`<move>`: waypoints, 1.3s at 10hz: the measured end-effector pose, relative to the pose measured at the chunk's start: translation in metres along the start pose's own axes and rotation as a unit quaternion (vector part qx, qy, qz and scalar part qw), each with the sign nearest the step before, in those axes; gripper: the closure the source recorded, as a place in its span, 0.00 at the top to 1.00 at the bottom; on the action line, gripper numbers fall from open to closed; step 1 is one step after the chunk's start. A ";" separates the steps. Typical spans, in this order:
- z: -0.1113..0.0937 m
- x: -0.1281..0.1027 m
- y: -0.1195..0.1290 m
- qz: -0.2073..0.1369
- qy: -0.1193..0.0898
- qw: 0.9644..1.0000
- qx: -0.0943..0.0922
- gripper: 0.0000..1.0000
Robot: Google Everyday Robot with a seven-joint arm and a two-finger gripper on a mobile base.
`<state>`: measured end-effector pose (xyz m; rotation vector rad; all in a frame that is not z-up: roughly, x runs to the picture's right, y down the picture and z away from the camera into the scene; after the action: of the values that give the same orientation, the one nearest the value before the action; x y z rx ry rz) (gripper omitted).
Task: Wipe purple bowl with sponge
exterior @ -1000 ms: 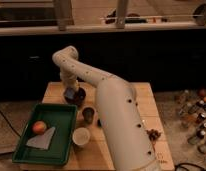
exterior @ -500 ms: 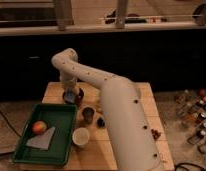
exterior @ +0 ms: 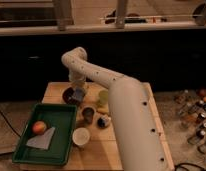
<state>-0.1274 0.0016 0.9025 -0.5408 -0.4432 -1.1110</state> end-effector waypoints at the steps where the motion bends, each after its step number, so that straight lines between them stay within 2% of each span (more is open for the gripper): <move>1: -0.001 0.005 -0.002 0.003 0.003 1.000 0.002 0.00; 6: 0.002 0.012 -0.034 -0.017 0.012 1.000 0.017 0.00; 8: 0.007 0.000 -0.056 -0.043 0.006 0.999 0.025 0.00; 13: 0.005 -0.038 -0.065 -0.101 -0.012 0.994 0.036 0.00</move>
<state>-0.2020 0.0099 0.8955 -0.4533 -0.5660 -1.2782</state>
